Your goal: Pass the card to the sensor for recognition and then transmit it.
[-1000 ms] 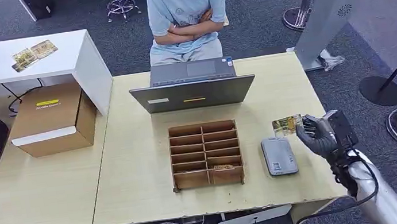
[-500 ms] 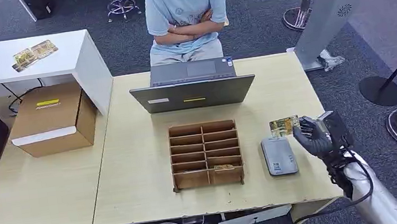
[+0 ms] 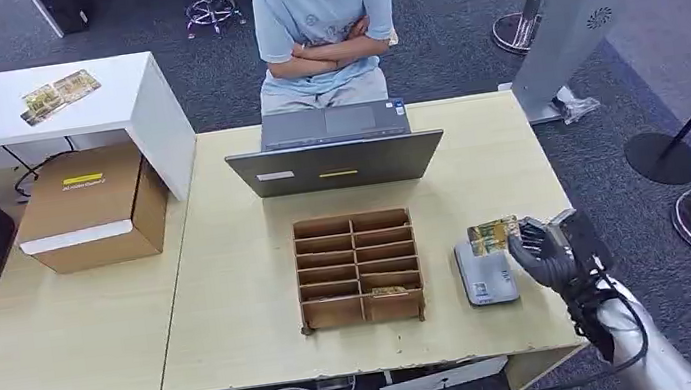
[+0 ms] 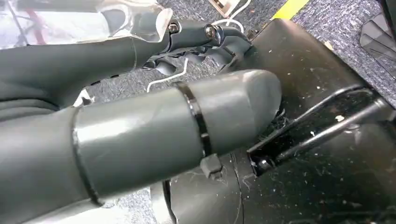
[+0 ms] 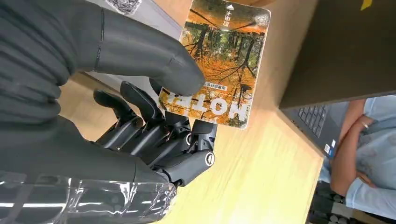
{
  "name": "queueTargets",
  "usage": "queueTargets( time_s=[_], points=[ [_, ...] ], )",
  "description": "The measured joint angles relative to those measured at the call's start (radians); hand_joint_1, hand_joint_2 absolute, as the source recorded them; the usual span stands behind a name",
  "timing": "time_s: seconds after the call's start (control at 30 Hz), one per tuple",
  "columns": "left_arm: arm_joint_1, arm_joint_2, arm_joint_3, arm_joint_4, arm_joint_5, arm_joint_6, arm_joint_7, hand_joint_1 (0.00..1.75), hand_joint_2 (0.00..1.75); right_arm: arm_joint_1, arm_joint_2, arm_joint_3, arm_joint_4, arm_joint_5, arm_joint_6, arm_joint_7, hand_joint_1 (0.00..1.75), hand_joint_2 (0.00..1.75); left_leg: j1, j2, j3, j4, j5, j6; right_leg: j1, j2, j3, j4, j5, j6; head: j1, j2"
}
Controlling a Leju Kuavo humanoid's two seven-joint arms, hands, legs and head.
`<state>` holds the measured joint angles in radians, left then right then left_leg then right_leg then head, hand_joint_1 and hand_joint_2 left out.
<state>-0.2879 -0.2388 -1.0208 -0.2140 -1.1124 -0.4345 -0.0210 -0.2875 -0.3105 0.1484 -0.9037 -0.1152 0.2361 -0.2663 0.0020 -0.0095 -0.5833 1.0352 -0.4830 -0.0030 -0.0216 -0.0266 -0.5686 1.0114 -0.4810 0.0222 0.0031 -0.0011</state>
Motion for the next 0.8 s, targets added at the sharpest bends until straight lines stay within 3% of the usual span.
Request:
queueTargets(
  time_s=[0.8],
  points=[
    [0.0, -0.003, -0.002, 0.0, 0.004, -0.008, 0.02, 0.0, 0.0, 0.033, -0.003, -0.012, -0.022, 0.048, -0.034, 0.024, 1.75, 1.75, 0.0, 0.0, 0.0, 0.0, 0.0, 0.0, 0.0, 0.0, 0.0, 0.0, 0.0, 0.0, 0.0, 0.0]
  ],
)
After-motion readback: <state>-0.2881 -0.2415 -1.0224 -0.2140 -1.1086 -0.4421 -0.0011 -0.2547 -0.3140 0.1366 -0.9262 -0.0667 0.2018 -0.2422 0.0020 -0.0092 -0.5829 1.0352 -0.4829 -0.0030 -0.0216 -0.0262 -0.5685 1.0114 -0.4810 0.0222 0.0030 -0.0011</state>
